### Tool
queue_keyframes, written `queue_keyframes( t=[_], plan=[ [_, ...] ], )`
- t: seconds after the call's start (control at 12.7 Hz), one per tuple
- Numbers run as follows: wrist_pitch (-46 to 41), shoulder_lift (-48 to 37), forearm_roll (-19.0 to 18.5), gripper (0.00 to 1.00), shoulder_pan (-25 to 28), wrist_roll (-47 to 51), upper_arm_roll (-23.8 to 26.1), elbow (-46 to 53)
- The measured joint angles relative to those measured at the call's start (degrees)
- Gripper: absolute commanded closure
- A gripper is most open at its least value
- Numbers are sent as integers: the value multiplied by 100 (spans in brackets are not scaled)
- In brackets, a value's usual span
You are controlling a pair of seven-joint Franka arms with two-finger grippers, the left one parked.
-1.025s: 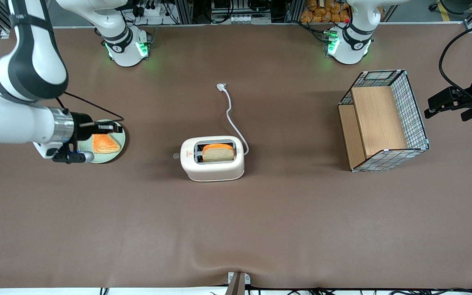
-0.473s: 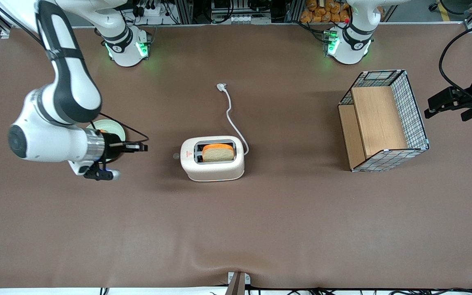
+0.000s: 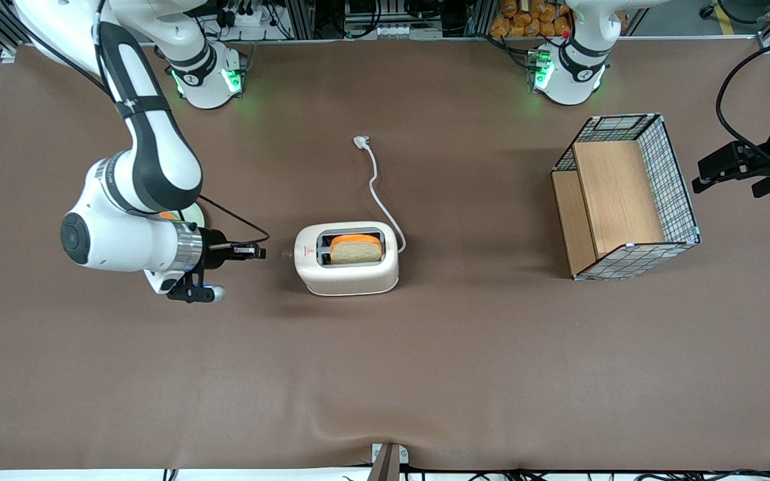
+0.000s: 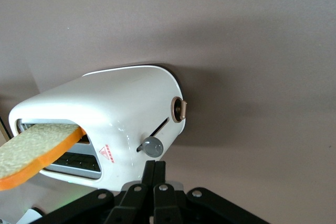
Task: Press toaster button with right arm
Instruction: 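Move the right gripper past the plate toward the toaster's side lever, then bring the closed right gripper onto the toaster's side lever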
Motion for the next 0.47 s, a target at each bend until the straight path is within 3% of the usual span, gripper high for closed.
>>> queue_keyframes(
  t=[0.47],
  plan=[
    [184,260,157,100,79,0,1,0]
  ],
)
